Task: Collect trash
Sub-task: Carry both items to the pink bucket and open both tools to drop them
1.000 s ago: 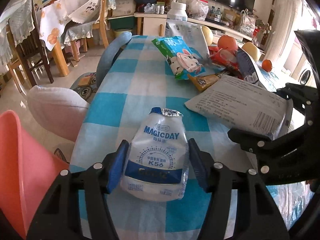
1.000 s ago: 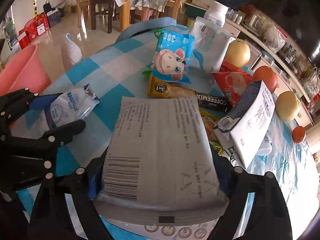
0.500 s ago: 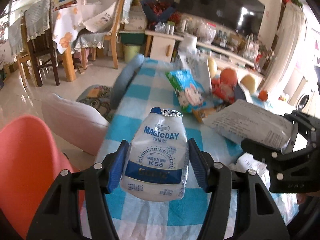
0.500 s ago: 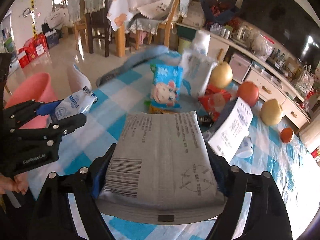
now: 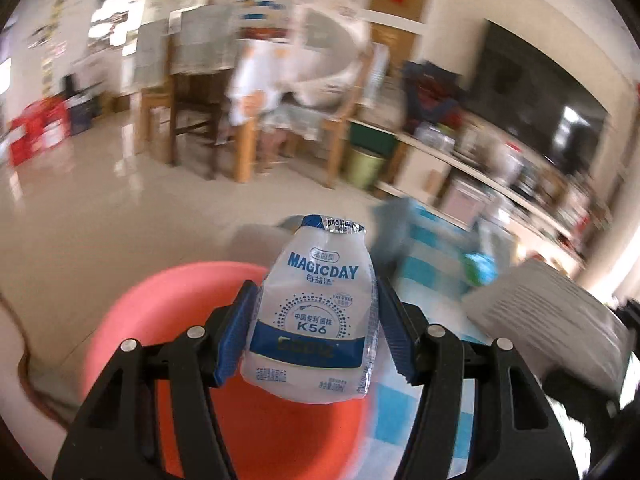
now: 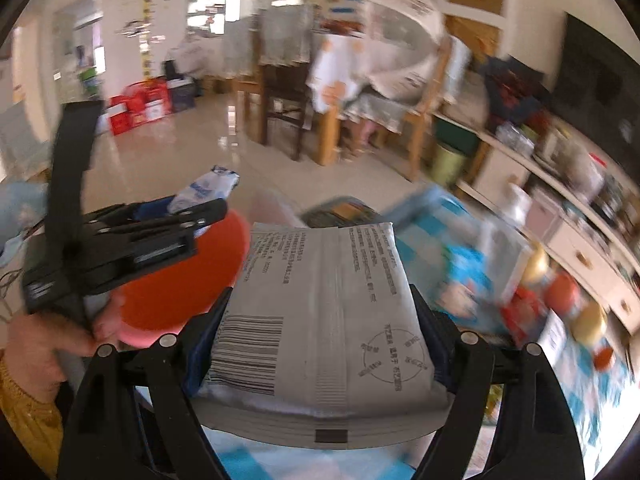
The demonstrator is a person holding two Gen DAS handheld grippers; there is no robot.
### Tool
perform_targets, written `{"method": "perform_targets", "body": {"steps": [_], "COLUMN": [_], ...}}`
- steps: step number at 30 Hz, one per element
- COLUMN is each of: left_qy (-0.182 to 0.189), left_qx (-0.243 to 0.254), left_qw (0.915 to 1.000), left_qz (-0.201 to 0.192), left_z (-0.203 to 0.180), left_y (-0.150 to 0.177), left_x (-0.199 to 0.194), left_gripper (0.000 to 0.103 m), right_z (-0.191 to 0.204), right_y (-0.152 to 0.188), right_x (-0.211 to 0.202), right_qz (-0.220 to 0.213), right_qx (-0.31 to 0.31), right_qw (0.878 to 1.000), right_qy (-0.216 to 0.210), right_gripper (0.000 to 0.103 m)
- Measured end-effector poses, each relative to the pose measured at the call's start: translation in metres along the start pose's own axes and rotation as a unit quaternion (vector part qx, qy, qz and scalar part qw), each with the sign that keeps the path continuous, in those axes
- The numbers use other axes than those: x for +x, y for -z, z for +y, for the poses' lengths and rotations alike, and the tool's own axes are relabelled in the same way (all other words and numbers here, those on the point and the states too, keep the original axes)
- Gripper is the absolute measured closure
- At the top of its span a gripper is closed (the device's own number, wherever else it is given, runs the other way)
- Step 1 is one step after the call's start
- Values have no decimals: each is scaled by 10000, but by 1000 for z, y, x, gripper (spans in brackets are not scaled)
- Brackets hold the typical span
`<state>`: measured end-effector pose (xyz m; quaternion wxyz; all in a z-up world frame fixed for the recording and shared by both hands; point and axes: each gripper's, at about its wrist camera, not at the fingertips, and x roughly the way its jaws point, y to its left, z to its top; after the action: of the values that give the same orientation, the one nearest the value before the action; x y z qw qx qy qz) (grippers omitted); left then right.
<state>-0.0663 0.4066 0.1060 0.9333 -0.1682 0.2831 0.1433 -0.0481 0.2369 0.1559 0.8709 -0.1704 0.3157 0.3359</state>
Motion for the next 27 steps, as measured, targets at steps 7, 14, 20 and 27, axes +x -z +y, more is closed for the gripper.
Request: {"method": "perform_targets", "body": {"steps": [7,14,20,27], "left_qy": [-616,-932,-1180,-827], "left_qx": [-831,-1125,-810,-442], "left_qw": [9946,9891,9897,9936], "left_qz": [54,155,48,-635], "left_z": [69,100,90,58], "left_y": [-7,-5,-4,-2], "left_x": [3,7,5,-9], "left_gripper": [42,26,14,13], "right_z": [73,112,91,43], "right_y": [-24,-22,-8,12], "right_x": [41,87,84,50], "right_qz": [54,372,300,130], "right_qx": [-579,-886,-199,633], "right_qw": [9974,9934,9979,9978], "right_qy": [-419,-622,-534,-130], "right_gripper": [21,17,14,13]}}
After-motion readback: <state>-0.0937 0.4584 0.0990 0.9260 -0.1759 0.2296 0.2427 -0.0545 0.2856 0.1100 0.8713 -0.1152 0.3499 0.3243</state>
